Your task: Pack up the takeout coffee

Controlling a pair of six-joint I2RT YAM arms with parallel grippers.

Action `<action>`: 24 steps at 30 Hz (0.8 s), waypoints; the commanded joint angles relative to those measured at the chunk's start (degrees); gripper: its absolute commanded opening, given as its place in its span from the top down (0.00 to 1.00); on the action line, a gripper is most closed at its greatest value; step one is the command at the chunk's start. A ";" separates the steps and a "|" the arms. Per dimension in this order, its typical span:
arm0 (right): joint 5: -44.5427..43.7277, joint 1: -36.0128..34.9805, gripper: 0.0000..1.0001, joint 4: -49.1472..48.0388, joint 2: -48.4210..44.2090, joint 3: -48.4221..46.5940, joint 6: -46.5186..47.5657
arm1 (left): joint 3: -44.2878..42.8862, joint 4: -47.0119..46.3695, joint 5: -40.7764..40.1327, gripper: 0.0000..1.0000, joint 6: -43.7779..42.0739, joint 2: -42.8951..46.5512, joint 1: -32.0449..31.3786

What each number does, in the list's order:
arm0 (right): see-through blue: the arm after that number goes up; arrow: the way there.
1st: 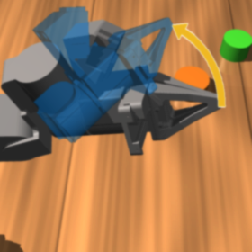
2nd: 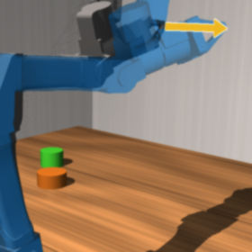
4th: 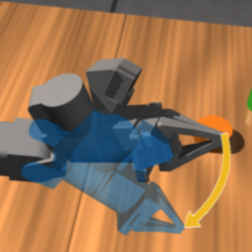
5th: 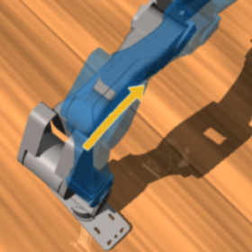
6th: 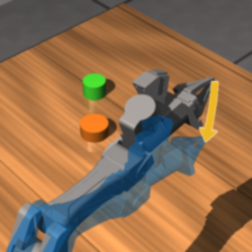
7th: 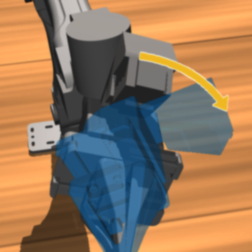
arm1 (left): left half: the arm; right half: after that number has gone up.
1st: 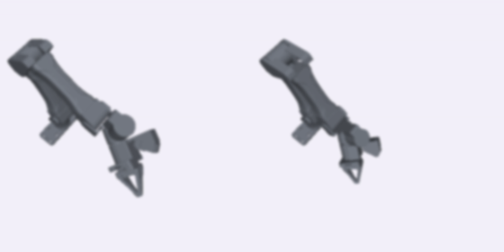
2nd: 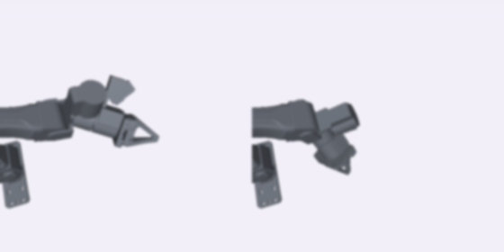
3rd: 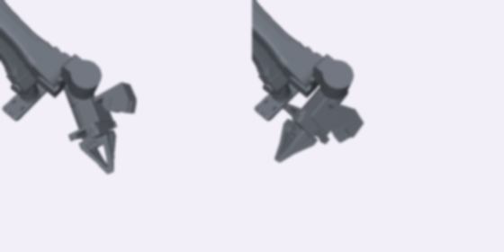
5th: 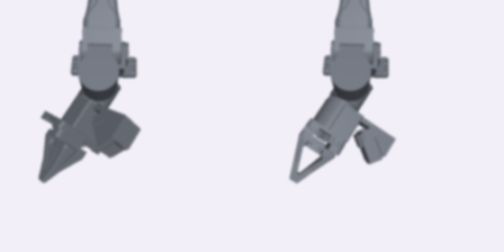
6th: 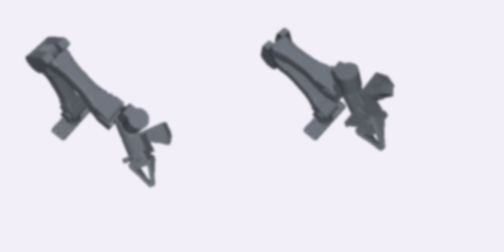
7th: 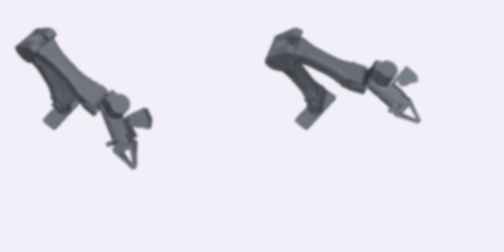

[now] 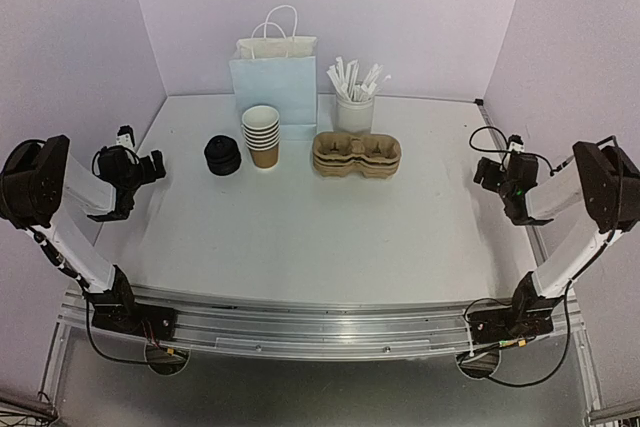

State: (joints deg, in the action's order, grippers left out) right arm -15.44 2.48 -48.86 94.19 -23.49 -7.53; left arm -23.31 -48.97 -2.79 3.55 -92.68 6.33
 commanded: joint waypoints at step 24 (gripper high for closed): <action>5.71 -3.34 0.16 58.42 -21.81 -26.18 -24.36 | -7.99 23.94 24.01 0.00 -14.40 25.23 -0.30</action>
State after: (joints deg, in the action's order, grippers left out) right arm -16.72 1.41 -10.20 73.65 -41.65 -20.05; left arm -29.77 -31.21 3.66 1.46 -77.94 6.41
